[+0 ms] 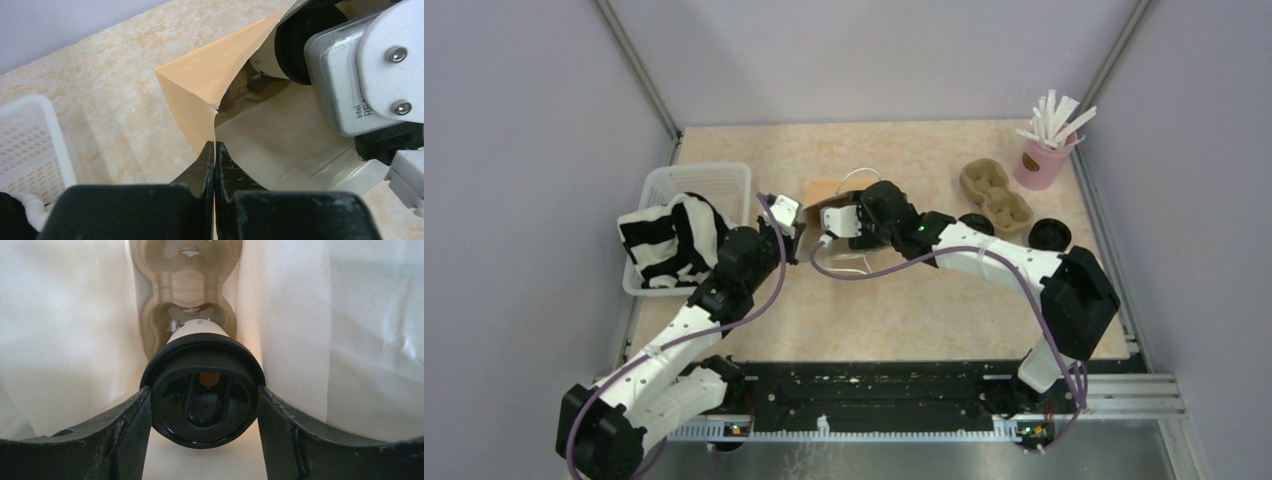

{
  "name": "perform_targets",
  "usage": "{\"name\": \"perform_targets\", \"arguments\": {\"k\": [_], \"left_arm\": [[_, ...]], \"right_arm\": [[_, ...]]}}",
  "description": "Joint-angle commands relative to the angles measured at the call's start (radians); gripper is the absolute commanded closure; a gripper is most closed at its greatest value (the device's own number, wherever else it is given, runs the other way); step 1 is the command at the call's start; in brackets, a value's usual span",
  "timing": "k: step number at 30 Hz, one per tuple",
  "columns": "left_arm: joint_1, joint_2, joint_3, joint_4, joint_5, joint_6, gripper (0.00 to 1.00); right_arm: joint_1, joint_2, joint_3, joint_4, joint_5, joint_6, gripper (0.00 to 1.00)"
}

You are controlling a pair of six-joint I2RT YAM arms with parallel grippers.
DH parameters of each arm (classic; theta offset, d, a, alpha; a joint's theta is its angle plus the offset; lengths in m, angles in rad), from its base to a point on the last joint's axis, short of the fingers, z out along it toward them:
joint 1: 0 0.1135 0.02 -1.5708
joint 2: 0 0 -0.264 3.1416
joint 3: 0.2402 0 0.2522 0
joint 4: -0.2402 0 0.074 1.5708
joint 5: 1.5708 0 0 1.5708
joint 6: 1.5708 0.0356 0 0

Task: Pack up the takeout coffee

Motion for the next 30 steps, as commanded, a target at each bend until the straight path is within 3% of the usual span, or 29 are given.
{"name": "perform_targets", "arguments": {"k": [1,9,20,30], "left_arm": [[-0.003,-0.006,0.042,-0.040,0.010,-0.003,1.00],[-0.003,-0.004,0.059,-0.063,0.058,-0.023,1.00],[-0.002,0.015,0.088,-0.087,0.075,-0.023,1.00],[-0.003,0.018,0.102,-0.114,0.095,-0.028,1.00]], "right_arm": [[-0.026,0.015,0.031,0.091,-0.015,-0.012,0.78],[-0.033,0.035,0.017,0.140,-0.064,-0.011,0.78],[-0.043,0.064,0.073,0.044,-0.145,-0.059,0.78],[-0.056,0.113,0.086,0.087,-0.123,-0.122,0.78]]}}
